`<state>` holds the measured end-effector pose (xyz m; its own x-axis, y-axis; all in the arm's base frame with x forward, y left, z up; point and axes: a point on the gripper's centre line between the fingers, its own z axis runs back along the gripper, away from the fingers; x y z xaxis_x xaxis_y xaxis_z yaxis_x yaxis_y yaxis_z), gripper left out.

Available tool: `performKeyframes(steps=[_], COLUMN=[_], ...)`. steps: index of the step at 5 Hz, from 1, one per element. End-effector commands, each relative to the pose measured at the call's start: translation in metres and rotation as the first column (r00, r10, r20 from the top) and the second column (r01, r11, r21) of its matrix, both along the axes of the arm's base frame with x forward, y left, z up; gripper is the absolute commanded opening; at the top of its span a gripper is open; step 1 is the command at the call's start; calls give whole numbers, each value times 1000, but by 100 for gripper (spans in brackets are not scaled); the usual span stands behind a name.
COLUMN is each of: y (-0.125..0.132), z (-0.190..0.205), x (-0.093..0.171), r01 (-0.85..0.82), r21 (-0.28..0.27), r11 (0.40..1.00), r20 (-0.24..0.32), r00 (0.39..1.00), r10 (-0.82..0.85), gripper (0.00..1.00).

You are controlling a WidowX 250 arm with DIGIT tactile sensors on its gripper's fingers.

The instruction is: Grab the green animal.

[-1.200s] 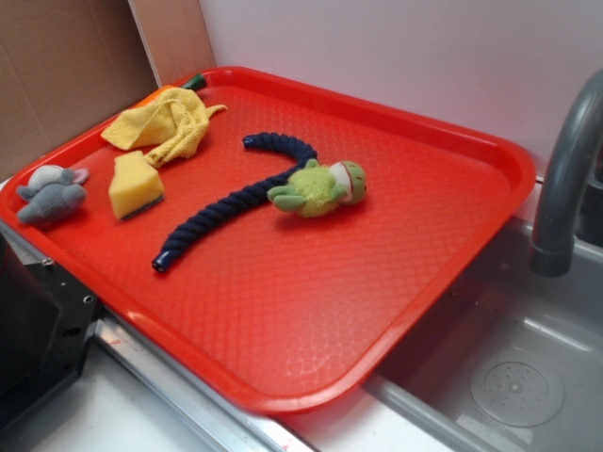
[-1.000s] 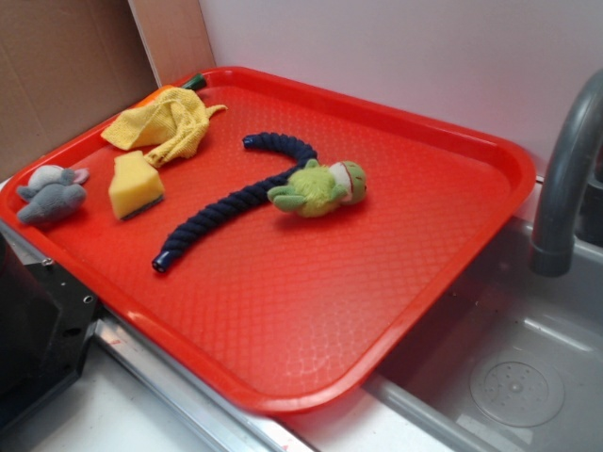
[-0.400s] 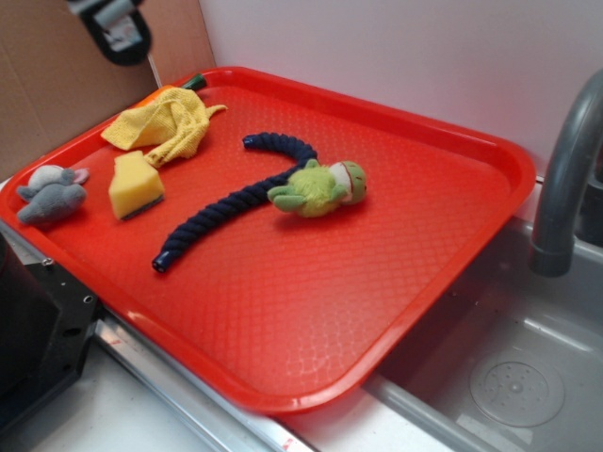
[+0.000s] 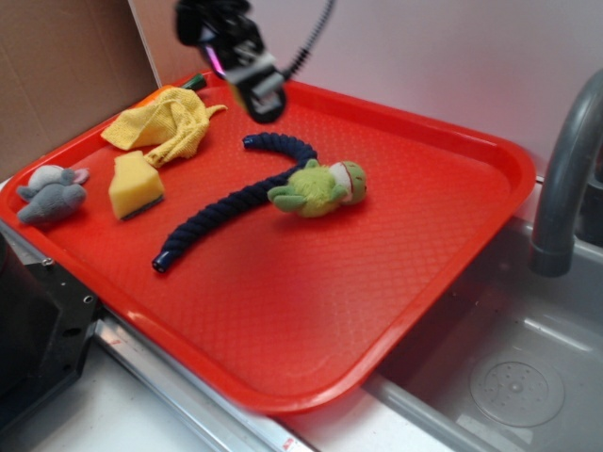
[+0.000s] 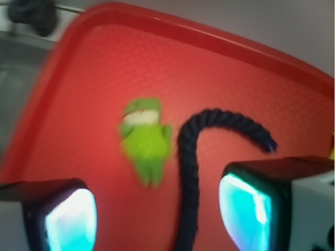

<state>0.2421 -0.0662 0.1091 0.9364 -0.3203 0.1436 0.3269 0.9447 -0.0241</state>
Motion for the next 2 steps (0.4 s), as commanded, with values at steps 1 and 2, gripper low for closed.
performKeyframes(steps=[1,2], y=[-17,-20], z=[-51,-76], x=[34,24], r01=[176,263], r21=[18,6], r11=[984,965], r20=[-76,-146], r00=[982,955], r10=[-175,-259], gripper=[100,100])
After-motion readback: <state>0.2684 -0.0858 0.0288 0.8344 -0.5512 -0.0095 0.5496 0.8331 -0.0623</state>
